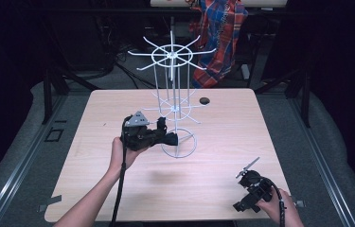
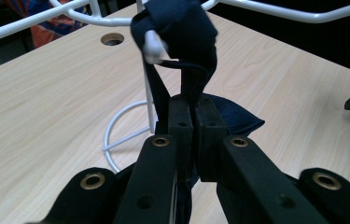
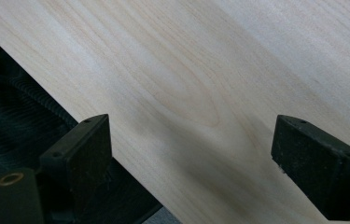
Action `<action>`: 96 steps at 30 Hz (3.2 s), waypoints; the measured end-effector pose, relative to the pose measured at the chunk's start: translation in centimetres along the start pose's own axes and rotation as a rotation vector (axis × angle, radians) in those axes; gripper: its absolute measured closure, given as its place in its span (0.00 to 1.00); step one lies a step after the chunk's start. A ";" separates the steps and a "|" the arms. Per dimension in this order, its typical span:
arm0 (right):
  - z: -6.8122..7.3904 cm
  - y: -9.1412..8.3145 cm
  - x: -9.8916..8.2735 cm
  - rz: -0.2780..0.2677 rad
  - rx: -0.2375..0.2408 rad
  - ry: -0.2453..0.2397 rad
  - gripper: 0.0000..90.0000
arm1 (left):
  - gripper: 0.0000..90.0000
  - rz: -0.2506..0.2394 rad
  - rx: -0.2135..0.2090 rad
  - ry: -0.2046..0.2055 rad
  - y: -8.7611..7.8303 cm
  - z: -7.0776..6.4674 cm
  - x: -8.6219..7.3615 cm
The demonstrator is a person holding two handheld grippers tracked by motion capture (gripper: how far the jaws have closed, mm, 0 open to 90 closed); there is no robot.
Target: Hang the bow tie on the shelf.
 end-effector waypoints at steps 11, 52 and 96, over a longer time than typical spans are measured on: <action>0.2 0.0 0.0 0.012 0.010 -0.006 0.13 | 0.97 -0.001 0.009 -0.019 0.5 0.2 -0.1; 0.0 -0.3 -0.1 0.000 0.000 -0.004 0.13 | 0.84 0.008 0.002 -0.016 0.8 0.4 -0.1; 0.5 -0.3 0.4 -0.035 0.009 -0.015 0.13 | 0.10 0.143 0.191 -0.070 -5.6 4.1 -4.3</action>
Point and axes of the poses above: each handheld gripper's, and its own axes: y roughly forward along the jaws, x roughly out of its top, z roughly to its left, the point moved 7 cm from there along y, roughly forward along the jaws, and after that the axes turned 14 degrees about -y, right-handed, at the moved point
